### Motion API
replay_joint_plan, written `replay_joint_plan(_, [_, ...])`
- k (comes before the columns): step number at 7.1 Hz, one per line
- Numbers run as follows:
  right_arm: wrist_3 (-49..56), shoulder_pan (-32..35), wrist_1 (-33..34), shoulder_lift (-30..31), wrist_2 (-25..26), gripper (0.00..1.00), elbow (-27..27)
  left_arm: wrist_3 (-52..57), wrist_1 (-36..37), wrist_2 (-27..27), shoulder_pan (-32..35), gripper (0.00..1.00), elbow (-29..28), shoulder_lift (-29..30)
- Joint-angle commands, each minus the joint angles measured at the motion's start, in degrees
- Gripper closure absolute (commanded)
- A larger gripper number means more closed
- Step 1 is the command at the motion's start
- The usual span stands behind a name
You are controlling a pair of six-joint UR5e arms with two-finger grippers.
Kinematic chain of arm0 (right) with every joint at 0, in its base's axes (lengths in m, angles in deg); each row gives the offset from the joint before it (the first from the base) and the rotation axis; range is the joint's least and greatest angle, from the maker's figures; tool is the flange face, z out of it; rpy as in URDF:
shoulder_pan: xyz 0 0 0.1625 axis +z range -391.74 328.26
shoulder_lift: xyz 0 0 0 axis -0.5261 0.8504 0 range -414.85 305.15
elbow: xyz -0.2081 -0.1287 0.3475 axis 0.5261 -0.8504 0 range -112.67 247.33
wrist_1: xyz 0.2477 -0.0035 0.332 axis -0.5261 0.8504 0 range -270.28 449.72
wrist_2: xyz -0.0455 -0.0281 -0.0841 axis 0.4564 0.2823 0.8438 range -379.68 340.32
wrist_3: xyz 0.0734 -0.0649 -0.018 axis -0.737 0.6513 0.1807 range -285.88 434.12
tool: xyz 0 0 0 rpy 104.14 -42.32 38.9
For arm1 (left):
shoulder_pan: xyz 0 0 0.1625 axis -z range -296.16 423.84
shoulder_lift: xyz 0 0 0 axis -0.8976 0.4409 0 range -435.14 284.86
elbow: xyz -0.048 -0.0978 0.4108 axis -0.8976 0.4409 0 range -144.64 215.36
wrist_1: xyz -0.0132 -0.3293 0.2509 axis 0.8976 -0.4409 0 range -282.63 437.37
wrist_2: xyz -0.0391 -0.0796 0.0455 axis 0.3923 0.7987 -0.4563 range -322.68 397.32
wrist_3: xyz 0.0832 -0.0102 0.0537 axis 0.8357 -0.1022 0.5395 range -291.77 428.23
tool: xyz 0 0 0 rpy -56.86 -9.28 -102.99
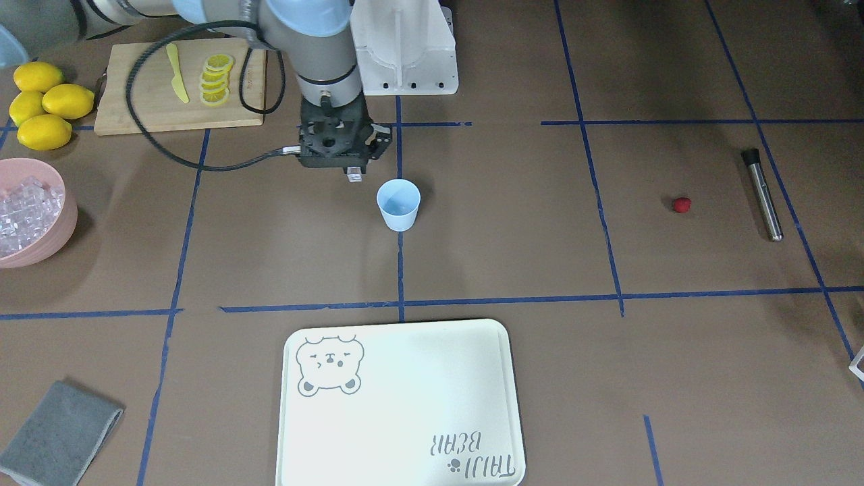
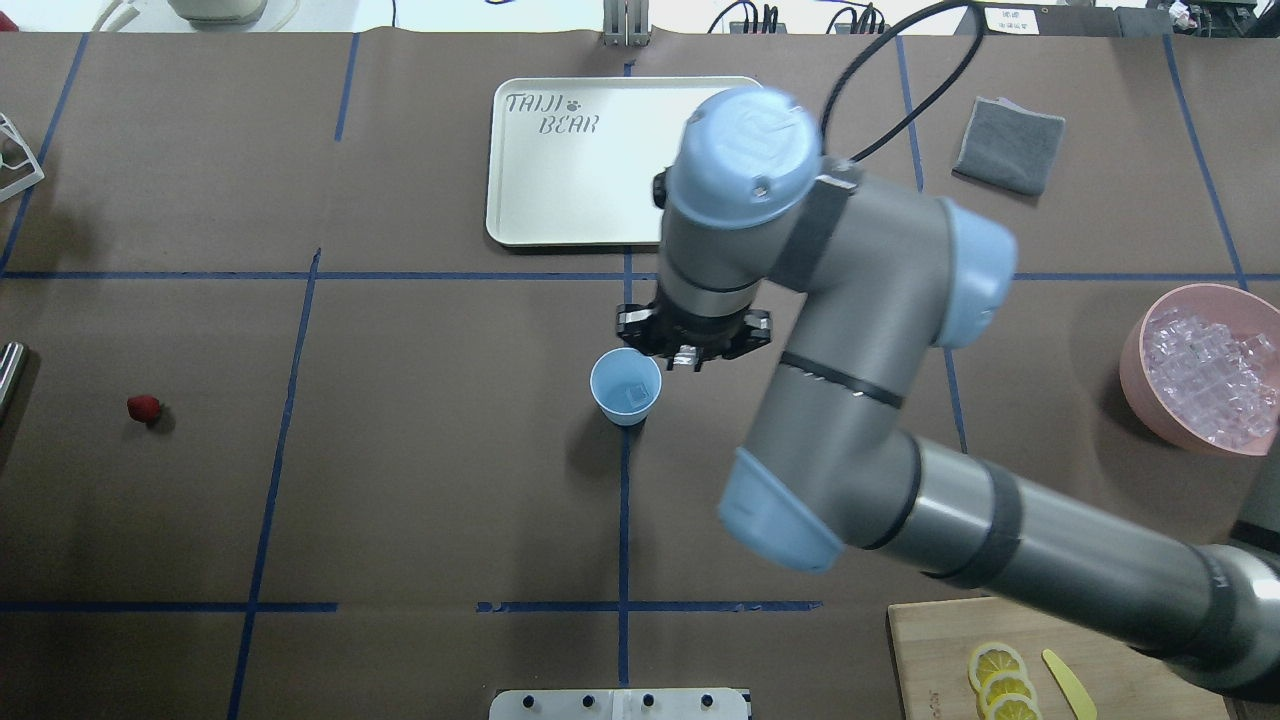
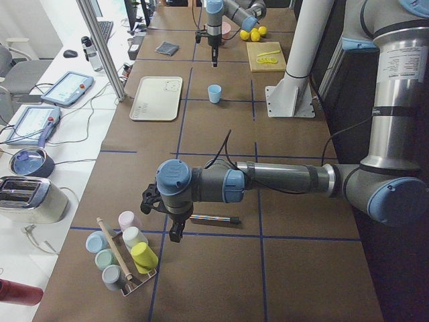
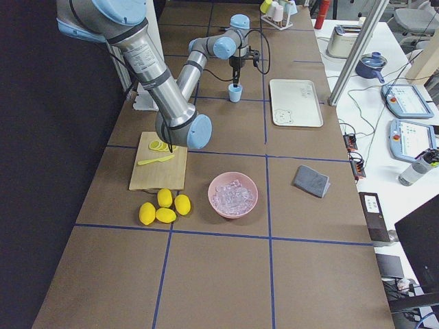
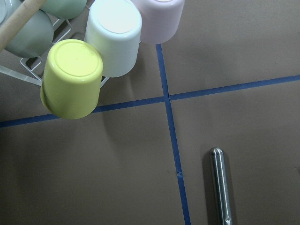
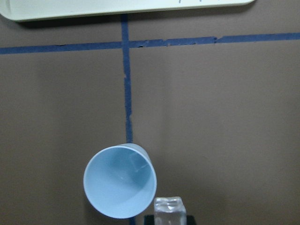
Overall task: Mash ice and strawberries in cup
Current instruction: 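Carry the ice cube with the right gripper over the cup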
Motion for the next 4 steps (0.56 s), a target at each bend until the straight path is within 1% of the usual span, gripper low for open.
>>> replay_joint_plan(1, [-2.68, -2.15, -2.25, -3.2, 2.1, 1.0, -5.48, 0.09, -0.06, -0.05, 0.0, 0.0, -0.12, -0.04])
replay_joint_plan(3, [-2.68, -2.15, -4.35, -4.61, 2.45, 1.0, -9.07, 0.0, -0.06, -0.05, 0.0, 0.0, -0.04, -0.04])
replay_joint_plan(4, [-2.68, -2.15, -4.53, -4.61, 2.45, 1.0, -9.26, 0.0, -0.06, -0.05, 0.0, 0.0, -0.04, 0.05])
